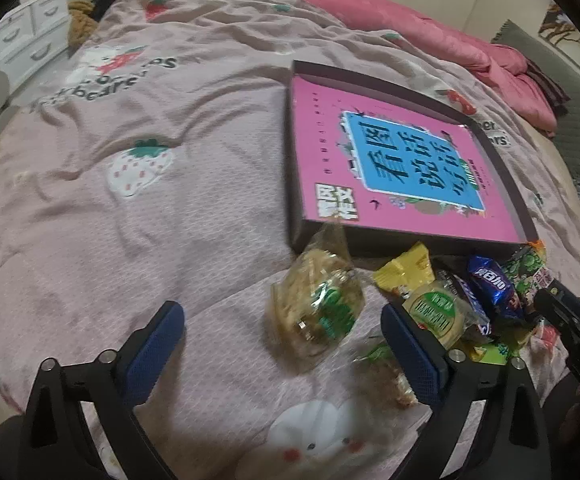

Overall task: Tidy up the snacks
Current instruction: 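Grasp the clear pastry bag with left tool while right grasps green packet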

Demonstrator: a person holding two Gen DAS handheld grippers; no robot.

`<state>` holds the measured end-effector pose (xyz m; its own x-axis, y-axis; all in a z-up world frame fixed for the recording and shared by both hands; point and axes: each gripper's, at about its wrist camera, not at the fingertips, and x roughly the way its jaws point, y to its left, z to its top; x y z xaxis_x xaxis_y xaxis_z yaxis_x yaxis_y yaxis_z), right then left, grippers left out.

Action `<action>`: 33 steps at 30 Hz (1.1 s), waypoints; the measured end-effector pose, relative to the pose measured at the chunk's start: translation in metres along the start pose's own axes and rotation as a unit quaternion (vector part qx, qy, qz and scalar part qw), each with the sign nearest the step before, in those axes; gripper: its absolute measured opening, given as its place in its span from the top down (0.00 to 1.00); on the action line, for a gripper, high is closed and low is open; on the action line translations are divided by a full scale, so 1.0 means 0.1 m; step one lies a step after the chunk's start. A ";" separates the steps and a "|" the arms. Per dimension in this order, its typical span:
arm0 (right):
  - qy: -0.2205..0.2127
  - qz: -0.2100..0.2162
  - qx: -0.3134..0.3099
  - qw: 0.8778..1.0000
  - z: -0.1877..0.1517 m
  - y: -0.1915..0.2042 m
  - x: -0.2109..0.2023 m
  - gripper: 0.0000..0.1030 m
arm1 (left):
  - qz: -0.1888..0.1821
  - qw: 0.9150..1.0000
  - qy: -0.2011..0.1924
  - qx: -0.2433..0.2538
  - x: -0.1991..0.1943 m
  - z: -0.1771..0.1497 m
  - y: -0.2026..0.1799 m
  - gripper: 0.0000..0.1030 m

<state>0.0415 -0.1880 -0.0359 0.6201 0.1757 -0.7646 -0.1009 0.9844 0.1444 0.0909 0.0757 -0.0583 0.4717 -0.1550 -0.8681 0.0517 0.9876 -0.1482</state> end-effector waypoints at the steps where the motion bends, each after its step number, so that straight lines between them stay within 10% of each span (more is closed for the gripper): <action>1: 0.000 0.003 -0.001 1.000 0.01 0.00 0.02 0.68 | -0.005 1.000 0.001 0.004 0.02 0.01 -0.02 0.10; 9: 0.015 0.015 0.005 1.000 0.05 0.00 0.17 0.76 | -0.023 0.999 0.011 0.035 0.14 0.00 -0.18 0.43; 17: 0.053 0.046 0.032 0.997 0.04 -0.11 0.40 0.78 | -0.031 0.999 0.005 0.038 0.16 0.00 -0.20 0.47; 33: -0.024 0.105 0.039 0.993 0.14 -0.15 0.02 0.80 | -0.060 0.998 -0.022 0.013 -0.07 0.02 -0.03 0.61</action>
<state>0.0554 -0.2024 -0.0305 0.6278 0.3749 -0.6822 -0.1734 0.9217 0.3470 0.0897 0.0734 -0.0510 0.4993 -0.2718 -0.8227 0.1331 0.9623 -0.2372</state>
